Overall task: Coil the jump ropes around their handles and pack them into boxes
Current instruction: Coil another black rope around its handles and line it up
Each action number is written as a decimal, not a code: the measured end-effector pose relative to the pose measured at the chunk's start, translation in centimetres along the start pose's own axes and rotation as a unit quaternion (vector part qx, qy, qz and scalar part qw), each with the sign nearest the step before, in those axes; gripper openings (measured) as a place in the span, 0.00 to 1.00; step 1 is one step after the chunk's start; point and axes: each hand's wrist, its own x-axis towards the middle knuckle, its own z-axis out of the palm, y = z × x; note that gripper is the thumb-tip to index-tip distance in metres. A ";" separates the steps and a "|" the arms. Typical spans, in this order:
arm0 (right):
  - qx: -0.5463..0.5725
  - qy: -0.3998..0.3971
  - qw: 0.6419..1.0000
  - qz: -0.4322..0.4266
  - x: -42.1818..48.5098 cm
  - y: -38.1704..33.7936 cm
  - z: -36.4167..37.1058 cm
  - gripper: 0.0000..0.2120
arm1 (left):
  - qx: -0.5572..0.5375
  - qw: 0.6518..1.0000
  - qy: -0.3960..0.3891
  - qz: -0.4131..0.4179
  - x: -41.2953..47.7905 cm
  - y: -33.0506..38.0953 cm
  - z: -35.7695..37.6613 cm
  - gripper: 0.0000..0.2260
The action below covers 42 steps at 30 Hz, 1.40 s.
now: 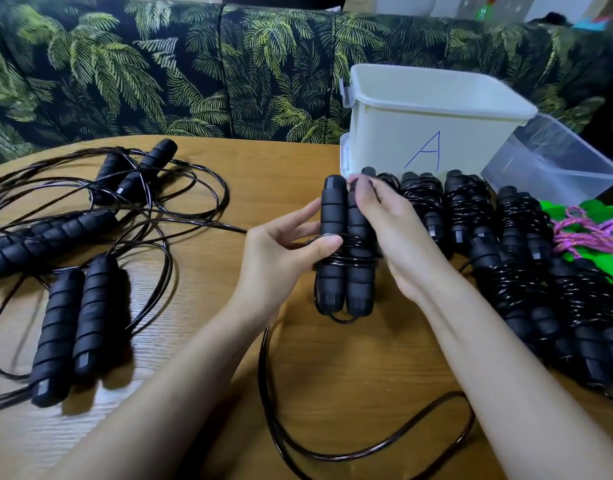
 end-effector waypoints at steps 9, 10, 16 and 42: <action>-0.472 -0.008 0.866 -0.165 -5.6 2.2 1.0 0.37 | 0.016 0.996 0.087 -0.001 0.5 -0.3 -0.5 0.34; -0.473 -0.009 0.864 -0.171 -5.6 2.4 1.0 0.38 | 0.021 0.997 0.077 0.002 0.4 -0.2 -0.6 0.33; -0.416 -0.020 0.895 -0.157 -5.5 3.2 0.5 0.39 | 0.021 0.999 -0.028 0.017 0.8 0.3 -1.3 0.29; -0.267 0.001 0.949 -0.170 -4.8 3.8 0.1 0.40 | 0.058 0.992 -0.095 0.066 1.4 -0.4 -2.0 0.22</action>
